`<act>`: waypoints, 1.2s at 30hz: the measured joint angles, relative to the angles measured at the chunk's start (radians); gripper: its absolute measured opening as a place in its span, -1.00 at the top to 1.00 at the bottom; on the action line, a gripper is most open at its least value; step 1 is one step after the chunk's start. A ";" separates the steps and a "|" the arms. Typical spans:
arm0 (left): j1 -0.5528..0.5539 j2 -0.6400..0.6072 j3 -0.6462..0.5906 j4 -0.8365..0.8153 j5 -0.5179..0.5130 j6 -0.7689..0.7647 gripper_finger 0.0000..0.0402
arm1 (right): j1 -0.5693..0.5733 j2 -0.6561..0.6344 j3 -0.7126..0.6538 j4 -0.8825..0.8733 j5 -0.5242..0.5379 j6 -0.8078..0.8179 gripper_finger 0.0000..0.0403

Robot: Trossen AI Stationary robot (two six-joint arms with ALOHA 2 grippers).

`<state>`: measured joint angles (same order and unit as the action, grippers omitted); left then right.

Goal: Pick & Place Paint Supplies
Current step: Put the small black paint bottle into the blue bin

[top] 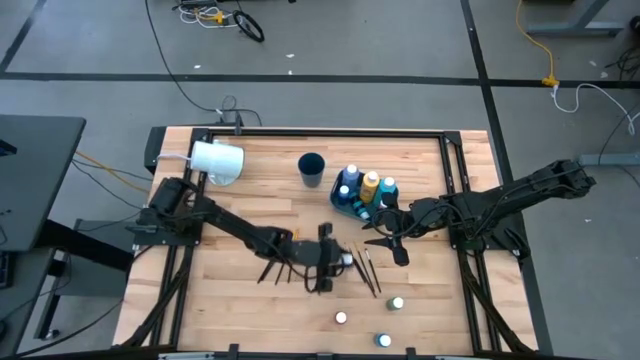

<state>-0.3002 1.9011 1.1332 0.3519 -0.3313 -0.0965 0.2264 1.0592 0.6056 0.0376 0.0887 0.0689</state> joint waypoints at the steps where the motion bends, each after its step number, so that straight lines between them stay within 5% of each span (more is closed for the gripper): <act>1: 0.013 -0.010 0.007 0.001 -0.007 0.003 0.34 | 0.000 0.000 0.000 0.001 0.000 0.000 0.06; 19: 0.307 -0.067 -0.006 -0.098 -0.008 0.022 0.36 | 0.000 0.000 0.000 0.001 0.000 -0.033 0.06; 36: 0.342 -0.065 -0.008 -0.225 -0.006 -0.063 0.35 | 0.000 0.000 0.000 0.000 0.000 -0.035 0.06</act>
<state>0.0418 1.8362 1.1255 0.1270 -0.3371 -0.1595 0.2260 1.0592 0.6056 0.0376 0.0891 0.0341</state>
